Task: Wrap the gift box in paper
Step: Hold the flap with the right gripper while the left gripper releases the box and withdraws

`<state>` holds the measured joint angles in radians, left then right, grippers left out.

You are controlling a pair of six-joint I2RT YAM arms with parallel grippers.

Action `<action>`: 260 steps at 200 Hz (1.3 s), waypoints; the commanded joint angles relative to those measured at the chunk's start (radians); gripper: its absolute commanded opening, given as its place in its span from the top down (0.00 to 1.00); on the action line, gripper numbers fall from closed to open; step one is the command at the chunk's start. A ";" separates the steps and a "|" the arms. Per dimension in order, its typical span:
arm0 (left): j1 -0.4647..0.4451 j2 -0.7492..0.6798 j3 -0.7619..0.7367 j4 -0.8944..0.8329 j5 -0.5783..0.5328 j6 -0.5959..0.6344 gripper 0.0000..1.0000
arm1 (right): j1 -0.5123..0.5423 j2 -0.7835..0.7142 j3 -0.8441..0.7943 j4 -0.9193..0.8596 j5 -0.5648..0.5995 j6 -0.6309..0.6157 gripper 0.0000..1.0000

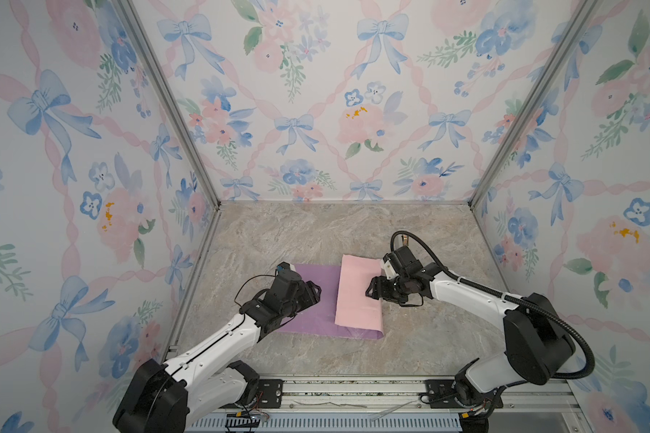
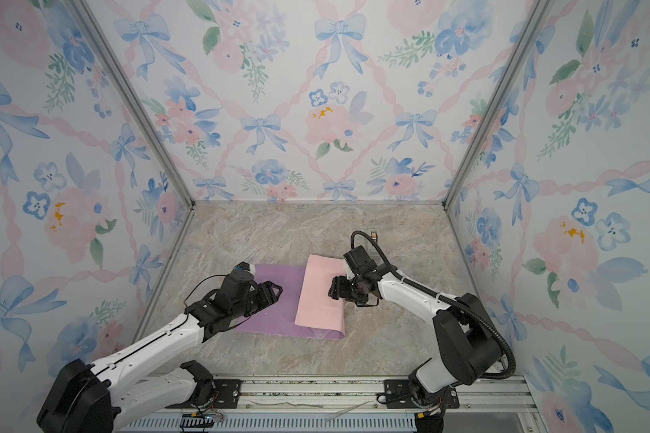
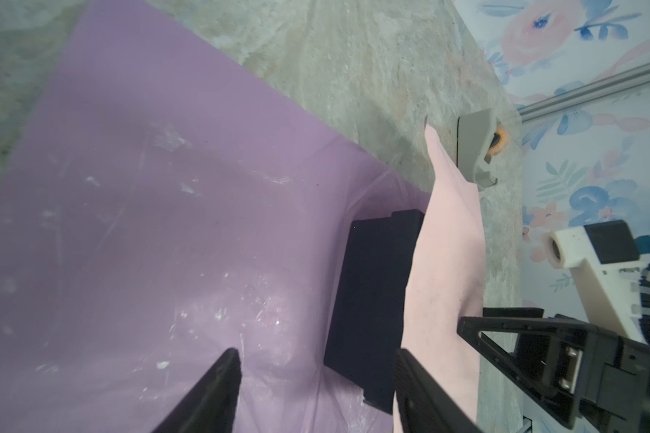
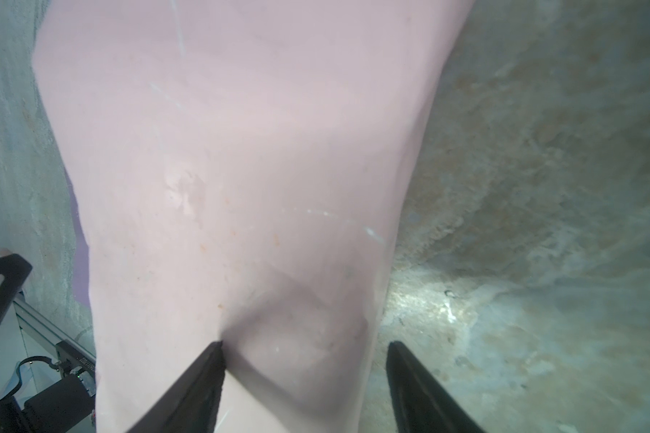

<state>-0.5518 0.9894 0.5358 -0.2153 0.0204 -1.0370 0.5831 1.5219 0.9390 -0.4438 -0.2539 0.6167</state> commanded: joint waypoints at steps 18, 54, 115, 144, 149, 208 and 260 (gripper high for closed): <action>0.106 -0.212 -0.083 -0.363 -0.023 -0.145 0.34 | 0.014 -0.017 -0.025 -0.037 0.071 -0.014 0.29; 0.222 -0.330 -0.148 -0.481 -0.005 -0.153 0.32 | 0.017 -0.012 -0.016 -0.033 0.064 -0.017 0.29; 0.281 -0.342 -0.213 -0.473 0.018 -0.186 0.29 | 0.020 -0.009 -0.012 -0.034 0.064 -0.020 0.29; 0.302 -0.353 -0.256 -0.389 0.091 -0.173 0.32 | 0.020 -0.004 -0.009 -0.026 0.058 -0.023 0.29; 0.307 -0.357 -0.269 -0.364 0.113 -0.174 0.33 | 0.020 -0.005 -0.009 -0.024 0.056 -0.023 0.29; 0.340 -0.412 -0.340 -0.248 0.198 -0.194 0.46 | 0.019 -0.007 -0.008 -0.018 0.052 -0.018 0.29; 0.351 -0.450 -0.335 -0.217 0.175 -0.189 0.60 | 0.022 -0.008 -0.009 -0.013 0.051 -0.014 0.29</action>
<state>-0.2085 0.5480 0.2054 -0.4557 0.1986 -1.2346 0.5922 1.5166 0.9390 -0.4408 -0.2314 0.6086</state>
